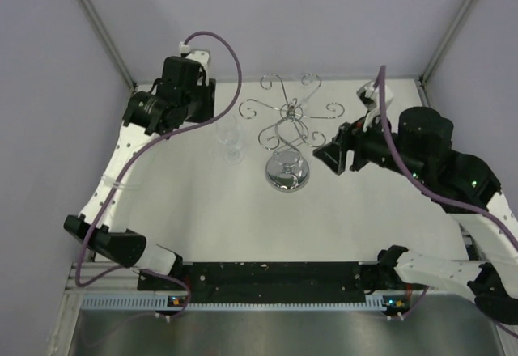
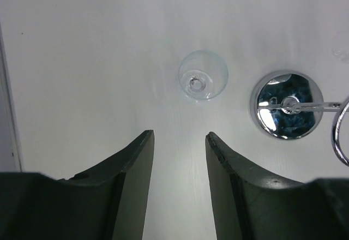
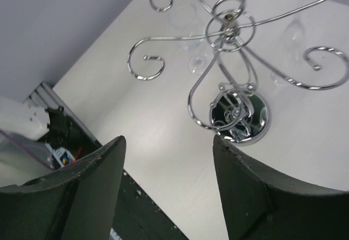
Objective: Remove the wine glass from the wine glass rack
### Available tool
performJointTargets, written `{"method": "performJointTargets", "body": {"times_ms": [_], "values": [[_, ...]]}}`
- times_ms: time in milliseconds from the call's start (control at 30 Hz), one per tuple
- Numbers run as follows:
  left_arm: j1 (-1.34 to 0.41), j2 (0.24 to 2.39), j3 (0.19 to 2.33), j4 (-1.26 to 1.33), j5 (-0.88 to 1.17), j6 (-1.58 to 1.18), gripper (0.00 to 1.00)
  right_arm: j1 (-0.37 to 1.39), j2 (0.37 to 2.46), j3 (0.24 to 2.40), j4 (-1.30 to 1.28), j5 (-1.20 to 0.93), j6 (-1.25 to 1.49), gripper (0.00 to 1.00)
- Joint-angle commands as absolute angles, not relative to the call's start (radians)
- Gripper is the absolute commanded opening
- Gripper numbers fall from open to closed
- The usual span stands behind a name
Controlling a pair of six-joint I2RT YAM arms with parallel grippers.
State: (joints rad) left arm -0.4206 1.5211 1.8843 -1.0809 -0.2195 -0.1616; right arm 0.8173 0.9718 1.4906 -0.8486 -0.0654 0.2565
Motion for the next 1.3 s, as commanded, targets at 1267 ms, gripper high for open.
{"method": "performJointTargets", "body": {"times_ms": [1267], "values": [[-0.422,0.963,1.358,-0.698,0.501,-0.308,0.77,0.187,1.704,2.043,-0.477,-0.753,0.428,0.68]]}}
